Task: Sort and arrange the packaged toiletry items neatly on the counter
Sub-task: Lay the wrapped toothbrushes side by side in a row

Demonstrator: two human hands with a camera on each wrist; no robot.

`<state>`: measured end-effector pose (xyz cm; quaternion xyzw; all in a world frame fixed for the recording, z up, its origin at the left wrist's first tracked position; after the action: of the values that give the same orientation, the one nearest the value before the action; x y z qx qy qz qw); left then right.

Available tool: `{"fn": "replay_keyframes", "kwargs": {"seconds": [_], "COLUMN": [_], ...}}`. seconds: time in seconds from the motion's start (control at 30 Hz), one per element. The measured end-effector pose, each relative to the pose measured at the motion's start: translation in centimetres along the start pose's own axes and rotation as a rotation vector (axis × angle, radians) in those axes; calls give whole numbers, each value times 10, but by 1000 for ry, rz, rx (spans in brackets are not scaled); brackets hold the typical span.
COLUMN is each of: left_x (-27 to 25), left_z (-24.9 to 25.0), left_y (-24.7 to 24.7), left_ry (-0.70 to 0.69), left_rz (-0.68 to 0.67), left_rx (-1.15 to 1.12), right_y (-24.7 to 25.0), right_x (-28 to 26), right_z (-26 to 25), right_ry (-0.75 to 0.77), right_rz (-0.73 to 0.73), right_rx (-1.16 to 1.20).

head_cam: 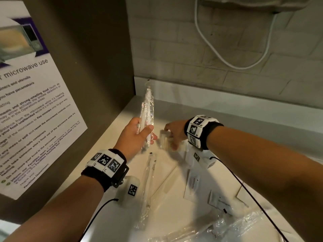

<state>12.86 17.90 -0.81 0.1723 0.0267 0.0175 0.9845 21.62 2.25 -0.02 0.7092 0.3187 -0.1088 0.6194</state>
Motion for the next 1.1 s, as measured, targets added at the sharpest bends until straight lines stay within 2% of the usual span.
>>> {"fn": "replay_keyframes", "kwargs": {"seconds": [0.07, 0.13, 0.2, 0.33, 0.5, 0.7, 0.77, 0.9, 1.1], "left_x": [2, 4, 5, 5, 4, -2, -7, -18, -35], "left_z": [0, -1, -1, -3, 3, 17, 19, 31, 44], "left_y": [0, 1, 1, -2, -8, -18, -21, -30, -50], "left_ry": [4, 4, 7, -4, -26, -88, -107, -129, -161], "left_rz": [-4, -1, -6, -17, -15, -19, -27, -42, -47], "left_rx": [6, 26, 35, 61, 78, 123, 135, 123, 151], "right_y": [-8, -24, -27, -8, -14, -21, -26, -27, -20], "right_x": [32, 92, 108, 9, -14, -23, -31, -54, -105], "right_z": [13, 40, 44, -7, -2, 2, 5, 23, 52], "right_ry": [-63, -53, -46, -10, 24, 43, 104, 127, 114], "right_rz": [3, -24, -66, 38, 81, 76, 115, 179, 249], "right_rx": [-85, -143, -184, -288, -84, -234, -147, 121, 214]}}
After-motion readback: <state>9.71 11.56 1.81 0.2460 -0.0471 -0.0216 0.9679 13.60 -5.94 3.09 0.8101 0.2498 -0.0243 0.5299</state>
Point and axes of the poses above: each hand's wrist, its own x-axis towards the middle knuckle, its own y-axis out of the back of the hand, z = x × y, the point moved 1 cm from there along x, towards the middle knuckle, and after that the axes turned 12 degrees about x, right-handed, at the moved point
